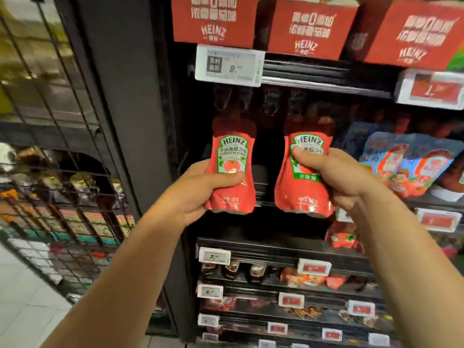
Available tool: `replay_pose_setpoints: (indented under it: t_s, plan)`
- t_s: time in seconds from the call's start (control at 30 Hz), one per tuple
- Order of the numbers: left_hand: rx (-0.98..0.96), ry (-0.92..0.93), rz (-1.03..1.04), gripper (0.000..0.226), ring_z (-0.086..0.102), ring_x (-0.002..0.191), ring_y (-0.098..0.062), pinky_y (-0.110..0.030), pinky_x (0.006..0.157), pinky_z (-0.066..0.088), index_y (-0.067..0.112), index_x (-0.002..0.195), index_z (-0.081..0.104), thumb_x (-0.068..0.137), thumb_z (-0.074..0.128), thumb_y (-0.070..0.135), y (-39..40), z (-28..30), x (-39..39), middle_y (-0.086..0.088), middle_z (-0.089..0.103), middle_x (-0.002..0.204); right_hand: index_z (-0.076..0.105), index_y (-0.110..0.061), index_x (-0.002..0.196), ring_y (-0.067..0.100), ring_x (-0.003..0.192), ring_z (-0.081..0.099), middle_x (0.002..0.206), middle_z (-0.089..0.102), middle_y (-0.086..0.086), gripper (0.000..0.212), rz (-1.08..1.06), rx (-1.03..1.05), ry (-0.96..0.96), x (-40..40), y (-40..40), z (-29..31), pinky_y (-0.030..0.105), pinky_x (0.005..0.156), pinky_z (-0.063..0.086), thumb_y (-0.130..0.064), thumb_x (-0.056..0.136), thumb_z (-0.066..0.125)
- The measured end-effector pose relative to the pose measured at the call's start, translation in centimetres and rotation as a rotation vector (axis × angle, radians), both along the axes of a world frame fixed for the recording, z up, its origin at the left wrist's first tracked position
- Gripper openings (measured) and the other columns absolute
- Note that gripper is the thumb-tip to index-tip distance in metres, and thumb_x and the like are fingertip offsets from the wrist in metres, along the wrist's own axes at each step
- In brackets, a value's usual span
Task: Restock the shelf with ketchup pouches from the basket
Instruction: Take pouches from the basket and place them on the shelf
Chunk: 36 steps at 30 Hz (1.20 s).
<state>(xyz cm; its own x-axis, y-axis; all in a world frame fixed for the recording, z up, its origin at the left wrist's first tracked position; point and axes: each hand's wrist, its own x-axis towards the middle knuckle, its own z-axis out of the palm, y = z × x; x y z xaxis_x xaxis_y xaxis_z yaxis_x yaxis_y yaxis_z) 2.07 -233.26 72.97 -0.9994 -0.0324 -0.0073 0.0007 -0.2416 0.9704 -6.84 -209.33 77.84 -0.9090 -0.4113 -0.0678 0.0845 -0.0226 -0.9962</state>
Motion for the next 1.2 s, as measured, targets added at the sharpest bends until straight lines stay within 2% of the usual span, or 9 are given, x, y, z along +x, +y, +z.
replay_pose_setpoints:
  t_s: [0.1, 0.23, 0.33, 0.53, 0.67, 0.73, 0.87, 1.03, 1.2]
  plan:
    - [-0.038, 0.006, 0.138, 0.021, 0.076, 0.089, -0.024, -0.036, 0.07, 0.06, 0.015, 0.097, 0.078, 0.077, 0.082, 0.018, 0.7, 2.0, -2.2, -0.011, 0.078, 0.1, 0.076, -0.01, 0.09, 0.027, 0.079, 0.075, 0.092, 0.076, 0.017, 0.03, 0.025, 0.02, 0.018, -1.6, 0.3, 0.1, 0.041, 0.067, 0.06, -0.03, 0.069, 0.082]
    - [-0.275, 0.082, 0.3, 0.022, 0.074, 0.084, -0.041, -0.053, 0.068, 0.058, 0.011, 0.094, 0.075, 0.075, 0.083, 0.018, 0.9, 4.2, -5.6, -0.012, 0.078, 0.09, 0.071, -0.005, 0.098, 0.027, 0.08, 0.076, 0.09, 0.077, 0.016, 0.034, 0.018, 0.044, 0.005, -3.4, 0.8, 0.3, 0.039, 0.066, 0.059, -0.03, 0.078, 0.083]
    - [-0.34, 0.062, 0.413, 0.011, 0.076, 0.072, -0.023, -0.035, 0.054, 0.061, 0.017, 0.082, 0.076, 0.076, 0.083, 0.011, 0.2, 4.5, -8.1, -0.007, 0.078, 0.086, 0.069, -0.002, 0.101, 0.027, 0.081, 0.076, 0.09, 0.077, 0.015, 0.038, 0.0, 0.041, -0.034, -4.2, 0.5, 0.2, 0.039, 0.064, 0.06, -0.028, 0.077, 0.085]
    - [-0.416, 0.081, 0.413, 0.042, 0.072, 0.089, -0.026, -0.036, 0.079, 0.058, 0.001, 0.117, 0.067, 0.076, 0.077, 0.001, -1.4, 4.4, -12.4, -0.009, 0.075, 0.1, 0.067, -0.001, 0.094, 0.02, 0.065, 0.074, 0.072, 0.076, 0.008, 0.022, -0.111, 0.065, -0.067, -5.9, -1.0, -0.5, 0.036, 0.056, 0.06, -0.015, 0.081, 0.08]
    - [-0.289, 0.058, 0.563, 0.033, 0.066, 0.058, -0.02, -0.028, 0.057, 0.052, 0.001, 0.085, 0.068, 0.052, 0.065, 0.007, -0.9, 4.2, -14.4, -0.006, 0.07, 0.07, 0.068, -0.011, 0.099, 0.018, 0.066, 0.074, 0.076, 0.077, 0.003, 0.029, -0.104, 0.03, -0.112, -7.1, -2.6, -0.7, 0.037, 0.058, 0.06, -0.022, 0.078, 0.084]
    - [-0.247, 0.134, 0.592, 0.021, 0.059, 0.053, -0.015, -0.025, 0.054, 0.046, 0.013, 0.075, 0.067, 0.058, 0.056, 0.012, -0.4, 3.5, -15.2, 0.004, 0.064, 0.059, 0.068, -0.014, 0.105, 0.017, 0.071, 0.074, 0.088, 0.077, 0.003, 0.034, -0.102, -0.011, -0.074, -7.8, -3.5, -0.8, 0.035, 0.061, 0.06, -0.023, 0.077, 0.085]
    - [-0.221, 0.21, 0.613, 0.027, 0.066, 0.069, -0.016, -0.029, 0.066, 0.049, 0.02, 0.095, 0.07, 0.074, 0.054, 0.022, -0.7, 2.4, -16.5, 0.006, 0.07, 0.074, 0.068, -0.016, 0.105, 0.018, 0.074, 0.075, 0.087, 0.077, 0.003, 0.029, -0.08, 0.029, 0.021, -9.6, -5.0, -0.4, 0.037, 0.063, 0.061, -0.019, 0.08, 0.082]
    - [-0.086, 0.253, 0.706, 0.048, 0.065, 0.093, -0.014, -0.024, 0.076, 0.052, 0.006, 0.138, 0.055, 0.091, 0.059, 0.019, -2.2, 1.5, -17.8, -0.006, 0.065, 0.111, 0.066, -0.014, 0.117, 0.019, 0.082, 0.075, 0.099, 0.075, 0.006, 0.037, -0.109, 0.074, 0.078, -12.8, -7.6, 0.7, 0.043, 0.077, 0.062, -0.019, 0.082, 0.08]
    - [-0.383, 0.352, 0.67, 0.072, 0.061, 0.094, 0.016, -0.005, 0.08, 0.047, 0.017, 0.136, 0.042, 0.074, 0.079, 0.023, -2.2, 0.9, -18.0, 0.013, 0.061, 0.113, 0.065, -0.013, 0.123, 0.02, 0.104, 0.068, 0.117, 0.07, 0.008, 0.044, -0.29, 0.142, 0.384, -15.2, -10.9, 0.8, 0.04, 0.092, 0.058, -0.028, 0.084, 0.079]
